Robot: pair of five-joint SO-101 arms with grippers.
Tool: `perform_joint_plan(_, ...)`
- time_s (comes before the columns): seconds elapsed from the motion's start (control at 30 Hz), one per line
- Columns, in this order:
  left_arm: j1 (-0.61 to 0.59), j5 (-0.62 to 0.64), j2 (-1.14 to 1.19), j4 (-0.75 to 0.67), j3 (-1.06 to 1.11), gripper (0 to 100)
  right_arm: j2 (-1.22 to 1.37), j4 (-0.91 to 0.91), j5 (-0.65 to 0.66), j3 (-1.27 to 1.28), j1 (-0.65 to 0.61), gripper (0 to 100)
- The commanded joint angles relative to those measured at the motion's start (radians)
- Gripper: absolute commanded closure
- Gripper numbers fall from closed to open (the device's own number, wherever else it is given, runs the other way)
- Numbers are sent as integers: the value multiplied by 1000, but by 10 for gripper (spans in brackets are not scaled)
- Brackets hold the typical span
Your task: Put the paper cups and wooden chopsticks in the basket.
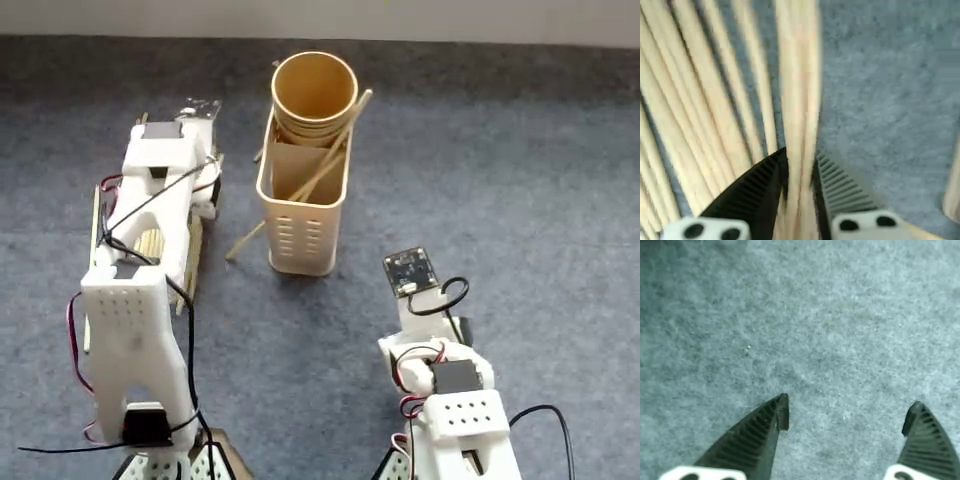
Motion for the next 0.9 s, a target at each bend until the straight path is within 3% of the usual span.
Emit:
perform_joint_plan(0.0,-41,9,-2,26,-73,996,-13,-16,11,-7,-7,641)
perform_joint_plan(0.37,-24,11,-1,388,-659,996,-13,-16,11,-7,-7,641)
perform_joint_plan(0.73,5,46,-1,385,-668,990,-13,-16,11,-7,-7,641)
perform_joint_plan(0.87,35,46,10,385,-661,915,-13,-16,11,-7,-7,641)
